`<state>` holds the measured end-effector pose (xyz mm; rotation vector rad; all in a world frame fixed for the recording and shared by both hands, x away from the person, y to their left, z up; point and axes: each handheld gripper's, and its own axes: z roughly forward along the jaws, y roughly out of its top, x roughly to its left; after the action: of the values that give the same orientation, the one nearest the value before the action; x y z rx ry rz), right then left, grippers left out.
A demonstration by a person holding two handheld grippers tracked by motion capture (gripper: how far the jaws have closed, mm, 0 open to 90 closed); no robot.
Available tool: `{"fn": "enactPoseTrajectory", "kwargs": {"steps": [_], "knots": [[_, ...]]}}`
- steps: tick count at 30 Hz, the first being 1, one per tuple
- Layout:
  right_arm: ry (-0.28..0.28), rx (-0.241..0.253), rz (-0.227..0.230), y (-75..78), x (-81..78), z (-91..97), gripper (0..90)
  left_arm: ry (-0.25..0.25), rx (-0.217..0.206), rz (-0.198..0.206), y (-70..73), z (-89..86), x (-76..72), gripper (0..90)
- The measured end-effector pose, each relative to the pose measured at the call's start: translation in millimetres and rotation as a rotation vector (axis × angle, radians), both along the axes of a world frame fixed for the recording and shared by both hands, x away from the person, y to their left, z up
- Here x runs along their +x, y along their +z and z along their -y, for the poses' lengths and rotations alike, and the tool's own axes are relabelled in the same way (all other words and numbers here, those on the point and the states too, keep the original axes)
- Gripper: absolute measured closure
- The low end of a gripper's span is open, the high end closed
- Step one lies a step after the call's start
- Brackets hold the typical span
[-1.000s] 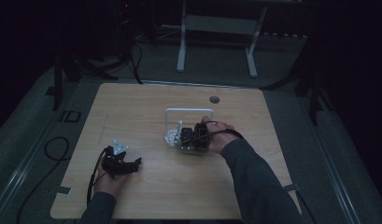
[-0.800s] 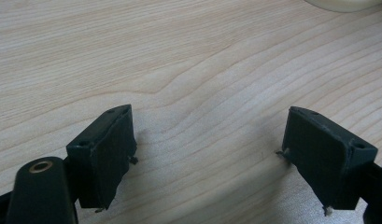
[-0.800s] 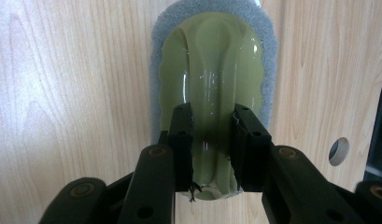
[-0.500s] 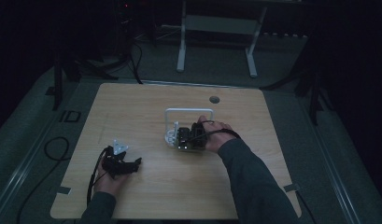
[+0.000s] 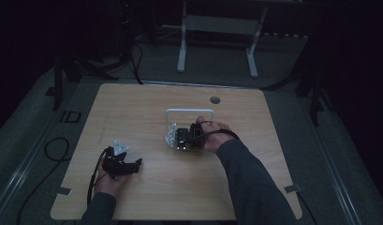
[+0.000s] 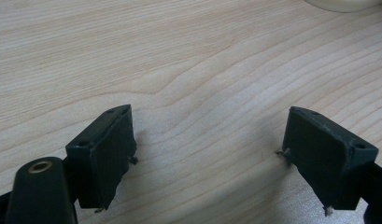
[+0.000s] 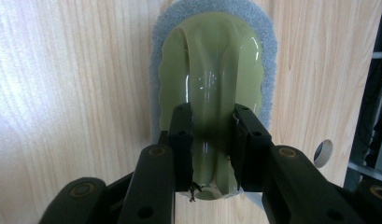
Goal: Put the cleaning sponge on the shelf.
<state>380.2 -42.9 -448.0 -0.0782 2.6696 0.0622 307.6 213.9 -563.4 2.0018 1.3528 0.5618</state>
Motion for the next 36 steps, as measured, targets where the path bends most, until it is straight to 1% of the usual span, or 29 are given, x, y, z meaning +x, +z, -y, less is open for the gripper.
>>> {"fn": "enactPoseTrajectory", "kwargs": {"steps": [1,4,5,7,14,22,25,32,36], "knots": [[-0.004,0.001,-0.003,-0.8,0.4,-0.8,71.8,0.0,0.0,0.0,0.0,0.0,0.0,17.0],[0.008,-0.026,0.007,-4.7,1.4,-3.7,71.8,0.0,0.0,0.0,0.0,0.0,0.0,17.0],[0.018,-0.03,0.01,-5.7,2.1,-4.2,71.8,0.0,0.0,0.0,0.0,0.0,0.0,17.0],[0.015,-0.032,0.012,-7.1,2.5,-5.1,71.8,0.0,0.0,0.0,0.0,0.0,0.0,17.0],[0.017,-0.016,0.018,-8.6,4.3,-10.2,71.8,0.0,0.0,0.0,0.0,0.0,0.0,17.0],[0.022,-0.043,0.039,-16.3,7.1,-15.5,71.8,0.0,0.0,0.0,0.0,0.0,0.0,17.0],[0.01,-0.037,0.041,-15.9,8.4,-15.2,71.8,0.0,0.001,0.0,0.0,0.0,0.0,17.0],[0.006,-0.034,0.055,-17.3,9.9,-15.5,71.5,0.0,0.0,0.0,0.0,0.0,0.0,17.0],[-0.004,-0.033,0.097,-20.3,13.4,-14.6,71.5,0.0,0.0,0.0,0.0,0.0,0.0,17.0]]}}
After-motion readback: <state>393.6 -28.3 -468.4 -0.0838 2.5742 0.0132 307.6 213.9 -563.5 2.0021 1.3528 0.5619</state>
